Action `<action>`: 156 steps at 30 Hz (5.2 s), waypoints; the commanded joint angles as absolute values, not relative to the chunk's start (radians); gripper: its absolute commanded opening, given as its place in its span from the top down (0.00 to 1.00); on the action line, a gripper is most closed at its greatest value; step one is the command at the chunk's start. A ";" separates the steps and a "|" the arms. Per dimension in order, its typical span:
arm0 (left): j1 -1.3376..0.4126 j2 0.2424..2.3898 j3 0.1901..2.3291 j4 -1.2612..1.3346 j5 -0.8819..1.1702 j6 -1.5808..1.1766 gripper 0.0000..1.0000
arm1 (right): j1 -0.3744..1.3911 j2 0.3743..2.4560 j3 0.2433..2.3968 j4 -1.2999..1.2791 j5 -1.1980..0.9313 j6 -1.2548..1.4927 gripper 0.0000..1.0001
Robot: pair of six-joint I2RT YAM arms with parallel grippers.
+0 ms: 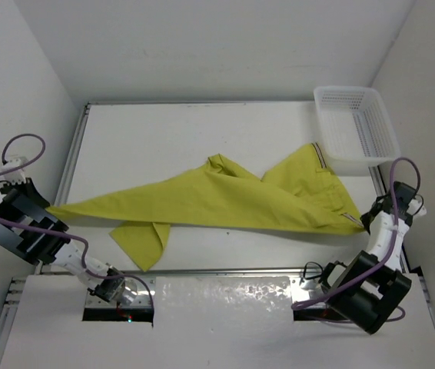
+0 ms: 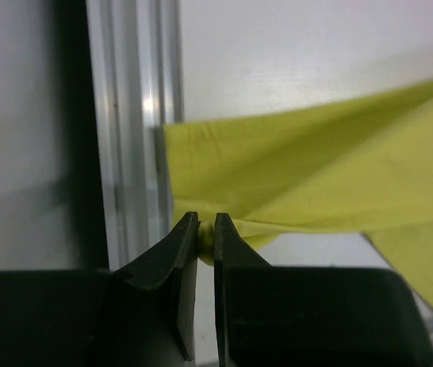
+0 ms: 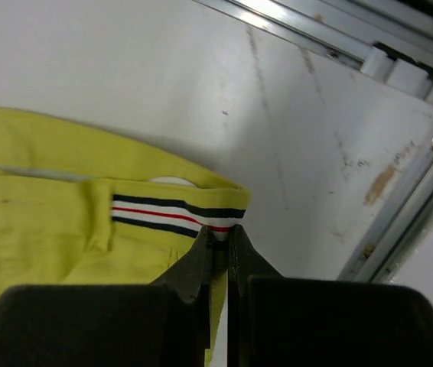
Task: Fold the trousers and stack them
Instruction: Flatten the trousers out
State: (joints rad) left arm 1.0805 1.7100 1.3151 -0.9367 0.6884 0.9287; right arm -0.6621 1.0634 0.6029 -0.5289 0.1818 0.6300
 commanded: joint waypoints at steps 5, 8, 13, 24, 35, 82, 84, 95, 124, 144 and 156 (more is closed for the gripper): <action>1.281 1.841 1.388 -1.189 0.693 1.245 1.00 | -0.689 1.097 0.600 -0.454 0.232 0.647 1.00; 1.284 1.853 1.428 -1.281 0.719 1.308 1.00 | -0.689 1.123 0.672 -0.483 0.251 0.623 1.00; 1.284 1.781 1.453 -1.318 0.669 1.391 1.00 | -0.690 1.135 0.811 -0.560 0.353 0.572 1.00; 1.284 1.559 1.028 -0.951 0.275 1.542 1.00 | -0.690 1.100 0.698 -0.581 0.486 0.526 0.92; 1.275 1.600 1.210 -1.196 0.411 1.583 0.39 | -0.570 1.057 0.825 -0.618 0.521 0.467 0.30; 0.242 1.479 0.905 -1.080 0.379 0.928 1.00 | 0.526 2.361 1.952 -0.497 -0.164 0.168 1.00; 0.244 1.476 0.919 -1.086 0.351 0.943 1.00 | 0.462 2.352 2.005 -0.433 -0.092 0.371 1.00; 0.244 1.451 0.910 -1.108 0.313 0.971 1.00 | 0.287 2.054 1.567 0.003 0.379 0.907 1.00; 0.242 1.445 0.896 -1.095 0.333 0.973 1.00 | 0.520 1.913 1.426 -0.265 0.052 0.451 1.00; 0.242 1.488 0.943 -1.091 0.307 0.931 1.00 | 0.540 2.757 2.280 0.088 0.103 1.027 1.00; 0.242 1.516 1.080 -1.035 0.316 0.806 0.53 | 0.532 2.516 2.238 0.302 -0.041 0.795 0.48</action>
